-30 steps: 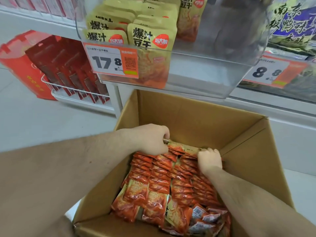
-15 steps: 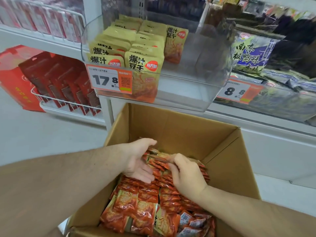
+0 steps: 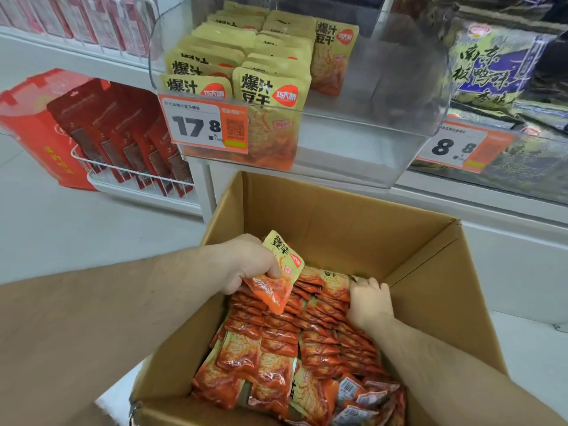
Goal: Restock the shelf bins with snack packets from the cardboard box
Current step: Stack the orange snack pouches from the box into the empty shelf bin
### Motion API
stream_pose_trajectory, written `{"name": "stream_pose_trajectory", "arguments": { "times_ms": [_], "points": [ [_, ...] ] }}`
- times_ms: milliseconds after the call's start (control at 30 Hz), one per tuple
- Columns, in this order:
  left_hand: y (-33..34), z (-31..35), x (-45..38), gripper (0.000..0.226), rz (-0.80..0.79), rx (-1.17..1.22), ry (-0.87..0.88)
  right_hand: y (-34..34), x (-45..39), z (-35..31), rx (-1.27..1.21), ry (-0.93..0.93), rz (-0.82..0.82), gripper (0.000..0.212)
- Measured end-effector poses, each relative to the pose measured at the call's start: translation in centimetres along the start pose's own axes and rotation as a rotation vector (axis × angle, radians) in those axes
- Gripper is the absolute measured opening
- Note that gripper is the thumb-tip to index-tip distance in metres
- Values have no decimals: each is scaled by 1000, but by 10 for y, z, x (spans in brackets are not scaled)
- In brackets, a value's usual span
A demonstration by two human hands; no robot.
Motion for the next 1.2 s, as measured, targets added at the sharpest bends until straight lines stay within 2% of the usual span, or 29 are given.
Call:
{"name": "stream_pose_trajectory", "arguments": {
  "times_ms": [167,567,700,767,833,900,933,1000,1133,1200],
  "points": [
    [-5,-6,-8,30,-25,7,-29,18,-24,-6,57,28,3,38],
    [-6,-13,-9,28,18,26,-27,25,-22,-7,47,24,34,40],
    [-8,-15,-8,24,45,26,-43,11,-17,-7,-39,15,163,31],
    [-7,-15,-5,26,43,8,-62,-8,-10,-6,-212,2,208,17],
    [-4,-16,-1,31,40,1,-77,-38,6,-1,-557,59,248,5],
    [0,-13,6,32,18,43,-89,-69,34,2,-891,127,300,8],
    [2,-10,12,31,4,85,-91,-87,52,0,-990,104,349,9],
    [8,-2,24,27,-33,200,-78,-119,93,-8,-1033,-50,433,6],
    [19,15,55,18,-72,403,-11,-147,143,-26,-836,-292,489,1],
    [23,18,68,26,-69,479,19,-155,155,-29,-706,-348,630,15]
  ]
}}
Point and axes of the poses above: each hand's wrist, its own x-axis away from the middle knuckle, its own y-axis out of the palm, z = x × y, the point moved 4 cm from there along -x, towards the middle knuckle, and after that the axes turned 3 degrees about x, right-handed, at the moved point
